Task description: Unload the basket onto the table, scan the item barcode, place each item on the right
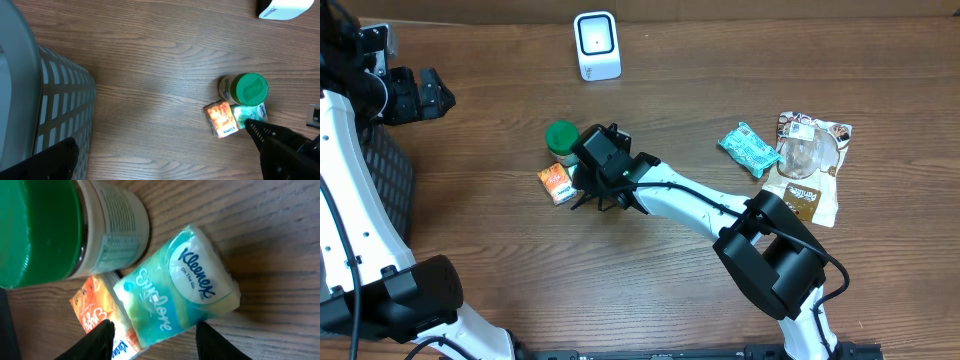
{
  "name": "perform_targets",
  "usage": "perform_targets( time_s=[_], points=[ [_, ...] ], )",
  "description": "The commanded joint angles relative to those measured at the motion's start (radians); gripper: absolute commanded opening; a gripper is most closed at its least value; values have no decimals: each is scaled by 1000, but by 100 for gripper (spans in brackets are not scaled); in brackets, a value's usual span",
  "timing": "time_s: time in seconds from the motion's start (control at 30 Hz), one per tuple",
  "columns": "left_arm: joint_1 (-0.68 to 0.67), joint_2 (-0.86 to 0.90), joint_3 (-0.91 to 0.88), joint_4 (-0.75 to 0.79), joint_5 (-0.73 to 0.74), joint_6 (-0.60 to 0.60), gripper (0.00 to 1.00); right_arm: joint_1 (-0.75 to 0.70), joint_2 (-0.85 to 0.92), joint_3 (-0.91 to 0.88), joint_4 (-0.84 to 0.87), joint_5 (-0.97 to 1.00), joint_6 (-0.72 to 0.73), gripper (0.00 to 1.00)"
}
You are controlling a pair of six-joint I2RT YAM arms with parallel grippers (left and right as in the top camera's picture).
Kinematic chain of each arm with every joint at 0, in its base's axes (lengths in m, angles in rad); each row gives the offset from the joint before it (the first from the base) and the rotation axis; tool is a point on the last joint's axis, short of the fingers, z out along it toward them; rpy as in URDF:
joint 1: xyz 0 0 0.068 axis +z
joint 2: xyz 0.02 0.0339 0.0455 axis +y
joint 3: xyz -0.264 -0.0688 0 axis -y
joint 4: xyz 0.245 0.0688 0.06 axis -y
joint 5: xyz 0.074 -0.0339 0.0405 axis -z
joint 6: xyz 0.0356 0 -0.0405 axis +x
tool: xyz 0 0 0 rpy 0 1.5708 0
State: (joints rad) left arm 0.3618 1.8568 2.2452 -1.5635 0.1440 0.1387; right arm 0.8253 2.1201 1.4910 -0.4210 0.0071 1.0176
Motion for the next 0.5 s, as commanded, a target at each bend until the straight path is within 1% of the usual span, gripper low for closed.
perform_targets(
  time_s=[0.0, 0.23, 0.47],
  points=[
    [-3, -13, 16, 1, -3, 19, 100, -1, 32, 0, 14, 38, 8, 50],
    [-3, -13, 16, 1, -3, 19, 99, -1, 53, 0, 43, 45, 8, 50],
    [-3, -13, 16, 1, -3, 19, 100, -1, 69, 0, 61, 71, 8, 46]
  ],
)
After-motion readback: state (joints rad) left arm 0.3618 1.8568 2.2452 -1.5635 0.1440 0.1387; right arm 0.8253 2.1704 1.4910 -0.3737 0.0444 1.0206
